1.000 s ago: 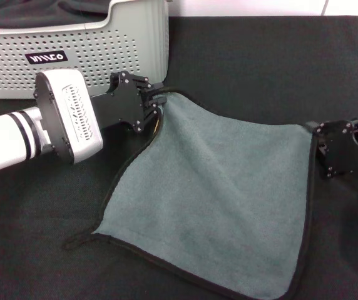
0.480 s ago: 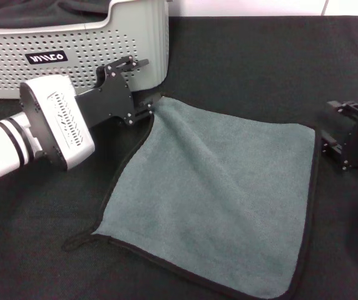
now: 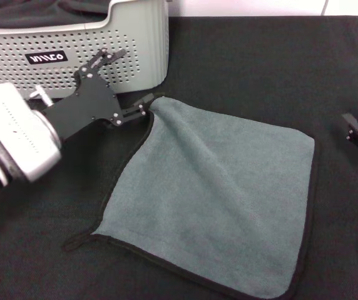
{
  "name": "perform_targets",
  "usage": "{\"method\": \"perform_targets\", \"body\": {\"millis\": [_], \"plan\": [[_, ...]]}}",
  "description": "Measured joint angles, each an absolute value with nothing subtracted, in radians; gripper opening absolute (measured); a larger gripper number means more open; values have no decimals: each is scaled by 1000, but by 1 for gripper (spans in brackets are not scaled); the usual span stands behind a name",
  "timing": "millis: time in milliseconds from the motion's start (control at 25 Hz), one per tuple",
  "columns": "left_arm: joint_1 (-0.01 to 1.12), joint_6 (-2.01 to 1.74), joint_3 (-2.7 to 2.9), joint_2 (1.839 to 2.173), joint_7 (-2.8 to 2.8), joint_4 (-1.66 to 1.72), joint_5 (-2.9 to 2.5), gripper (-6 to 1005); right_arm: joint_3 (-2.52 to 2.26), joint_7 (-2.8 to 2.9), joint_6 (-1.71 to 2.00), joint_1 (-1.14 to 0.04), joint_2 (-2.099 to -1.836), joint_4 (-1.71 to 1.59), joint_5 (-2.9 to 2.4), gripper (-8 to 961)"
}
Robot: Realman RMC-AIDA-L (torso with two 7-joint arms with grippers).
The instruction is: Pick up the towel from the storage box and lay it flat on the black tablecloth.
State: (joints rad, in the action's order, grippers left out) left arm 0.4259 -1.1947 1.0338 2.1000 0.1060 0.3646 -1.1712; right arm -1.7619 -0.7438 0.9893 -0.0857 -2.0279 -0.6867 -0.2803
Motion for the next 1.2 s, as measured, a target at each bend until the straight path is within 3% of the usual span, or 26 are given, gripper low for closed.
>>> {"method": "perform_targets", "body": {"millis": [80, 160, 600, 1200], "plan": [[415, -1218, 1033, 2099, 137, 364, -1169, 893, -1773, -708, 1057, -85, -2028, -671, -277, 805], [395, -1262, 1030, 2098, 185, 364, -1166, 893, -1789, -649, 1117, -93, -2027, -651, -277, 859], [303, -1407, 1034, 2089, 507, 370, -1283, 893, -1890, -204, 1336, -187, -2004, -535, -317, 855], [245, -1608, 1034, 2065, 877, 441, -1584, 893, -1879, 642, 1536, -356, -1892, -538, -752, 849]]}}
